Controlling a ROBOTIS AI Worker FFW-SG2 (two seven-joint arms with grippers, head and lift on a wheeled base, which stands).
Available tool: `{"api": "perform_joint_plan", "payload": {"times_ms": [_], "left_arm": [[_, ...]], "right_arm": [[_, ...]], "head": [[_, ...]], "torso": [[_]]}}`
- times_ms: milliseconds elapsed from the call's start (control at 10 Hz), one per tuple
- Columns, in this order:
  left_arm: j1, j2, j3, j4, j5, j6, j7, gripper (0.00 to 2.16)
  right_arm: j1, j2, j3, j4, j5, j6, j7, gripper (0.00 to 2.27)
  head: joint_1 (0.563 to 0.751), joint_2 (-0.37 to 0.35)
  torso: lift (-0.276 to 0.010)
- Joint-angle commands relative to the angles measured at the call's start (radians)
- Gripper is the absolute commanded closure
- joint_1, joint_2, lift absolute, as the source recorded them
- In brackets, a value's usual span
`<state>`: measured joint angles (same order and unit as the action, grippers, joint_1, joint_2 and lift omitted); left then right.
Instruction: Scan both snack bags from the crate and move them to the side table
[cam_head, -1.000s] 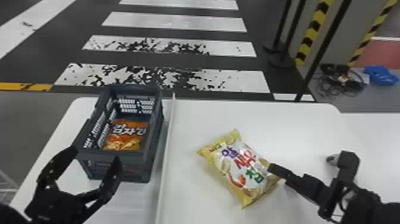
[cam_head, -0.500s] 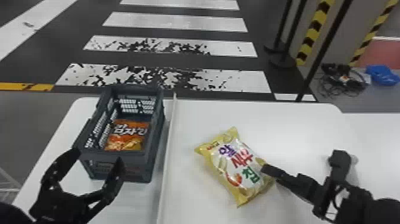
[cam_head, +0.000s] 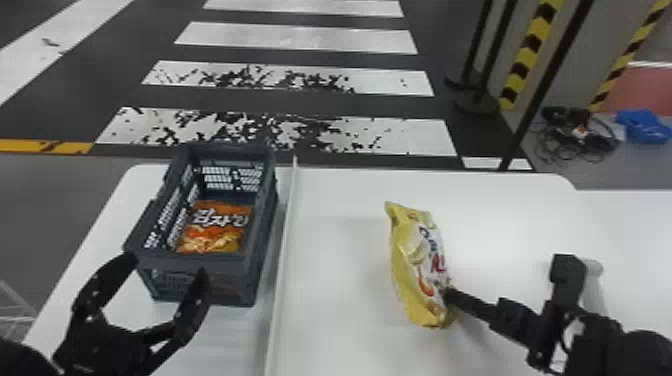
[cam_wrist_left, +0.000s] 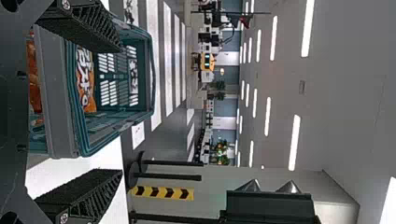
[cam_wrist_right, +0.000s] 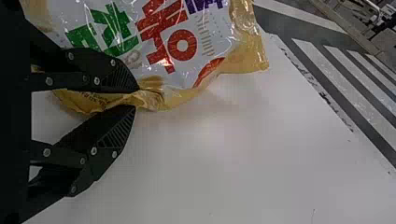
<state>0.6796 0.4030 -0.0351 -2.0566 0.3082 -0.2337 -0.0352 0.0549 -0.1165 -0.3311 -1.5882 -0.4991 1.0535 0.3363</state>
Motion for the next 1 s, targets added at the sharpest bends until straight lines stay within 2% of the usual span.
{"api": "perform_joint_plan", "payload": {"times_ms": [0,400,600,700,900], "left_arm": [[0.000,-0.001,-0.002,0.001,0.000,0.000,0.000,0.08],[-0.002,-0.001,-0.008,0.007,0.000,0.000,0.002,0.08],[-0.005,0.000,-0.011,0.009,0.000,0.000,0.002,0.08],[-0.006,0.000,-0.014,0.010,0.000,0.000,0.002,0.08],[-0.009,0.004,-0.017,0.013,0.000,0.000,0.002,0.08]], "right_arm": [[0.011,0.000,-0.013,-0.041,-0.007,0.007,0.001,2.25],[0.033,-0.009,-0.089,-0.210,0.017,0.069,-0.065,2.25],[0.071,-0.011,-0.091,-0.320,0.086,0.069,-0.118,2.25],[0.092,-0.011,-0.075,-0.386,0.134,0.056,-0.166,2.25],[0.137,-0.015,0.069,-0.515,0.407,0.038,-0.304,2.25]], "head": [[0.695,-0.037],[0.695,-0.076],[0.695,-0.126],[0.695,-0.137],[0.695,-0.188]], "torso": [[-0.099],[-0.099],[-0.099],[-0.099],[-0.099]]}}
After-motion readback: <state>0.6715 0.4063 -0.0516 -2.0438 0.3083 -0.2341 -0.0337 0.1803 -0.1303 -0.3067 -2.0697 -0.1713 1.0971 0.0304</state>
